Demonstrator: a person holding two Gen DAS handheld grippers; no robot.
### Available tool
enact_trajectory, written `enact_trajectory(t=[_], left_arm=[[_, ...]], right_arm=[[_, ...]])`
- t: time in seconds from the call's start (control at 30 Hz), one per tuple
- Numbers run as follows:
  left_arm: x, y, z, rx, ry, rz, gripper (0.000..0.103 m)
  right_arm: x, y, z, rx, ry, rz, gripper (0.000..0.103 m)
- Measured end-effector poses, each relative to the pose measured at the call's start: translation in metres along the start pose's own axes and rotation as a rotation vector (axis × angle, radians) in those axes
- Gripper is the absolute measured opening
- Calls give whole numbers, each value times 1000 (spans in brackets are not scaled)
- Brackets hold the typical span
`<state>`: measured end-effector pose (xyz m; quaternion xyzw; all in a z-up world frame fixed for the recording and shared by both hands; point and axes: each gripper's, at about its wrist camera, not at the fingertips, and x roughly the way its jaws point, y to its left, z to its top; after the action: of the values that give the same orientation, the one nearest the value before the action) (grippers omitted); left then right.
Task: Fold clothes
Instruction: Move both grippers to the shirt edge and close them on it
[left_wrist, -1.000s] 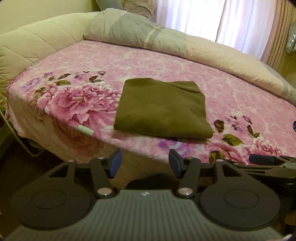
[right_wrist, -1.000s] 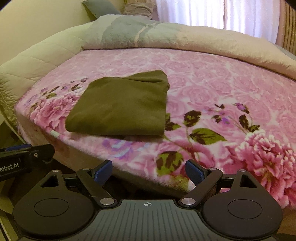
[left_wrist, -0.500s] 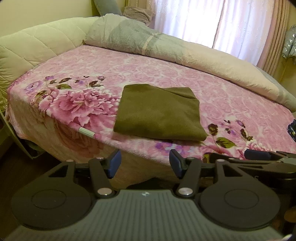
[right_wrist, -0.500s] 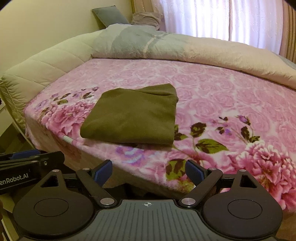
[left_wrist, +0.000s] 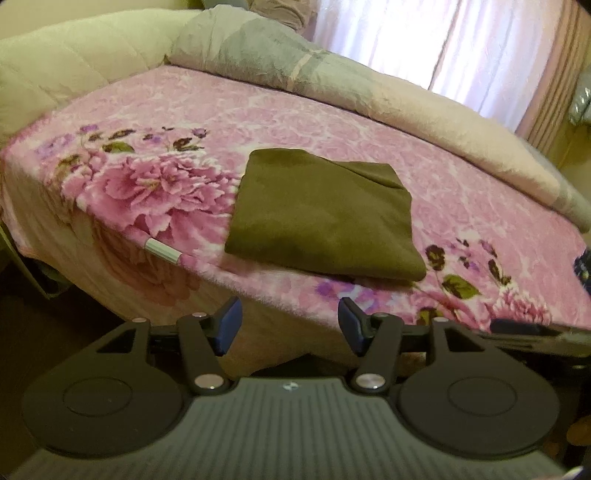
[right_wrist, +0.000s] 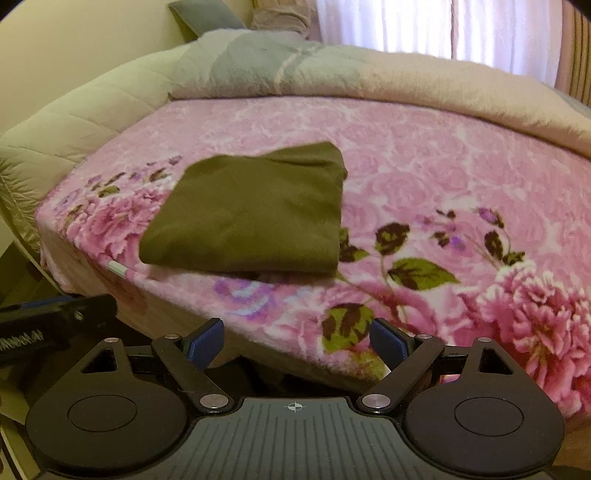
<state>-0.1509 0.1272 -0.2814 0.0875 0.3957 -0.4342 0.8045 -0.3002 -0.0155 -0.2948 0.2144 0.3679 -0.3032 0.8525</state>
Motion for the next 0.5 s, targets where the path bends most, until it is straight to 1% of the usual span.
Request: enact_trajectory(t=[0.13,0.23,0.3,0.37,0.5], left_arm=[[21,28,11,-93,10,-27,54],[36,48,24,-158,4,-60,54],[48,60,34,-193,-1,-86,54],[59,72,45,-228,-5,-109,54],[88,90,65,-282,-2,-131,56]], right_arm=[[17,-16,2,53,21,3,88],[29,-35,6,117,25,34,88],[35,-49,11,172,15,79,88],[43,-67,16,245,2,148,88],[61,-102,30,408,-9,271,88]])
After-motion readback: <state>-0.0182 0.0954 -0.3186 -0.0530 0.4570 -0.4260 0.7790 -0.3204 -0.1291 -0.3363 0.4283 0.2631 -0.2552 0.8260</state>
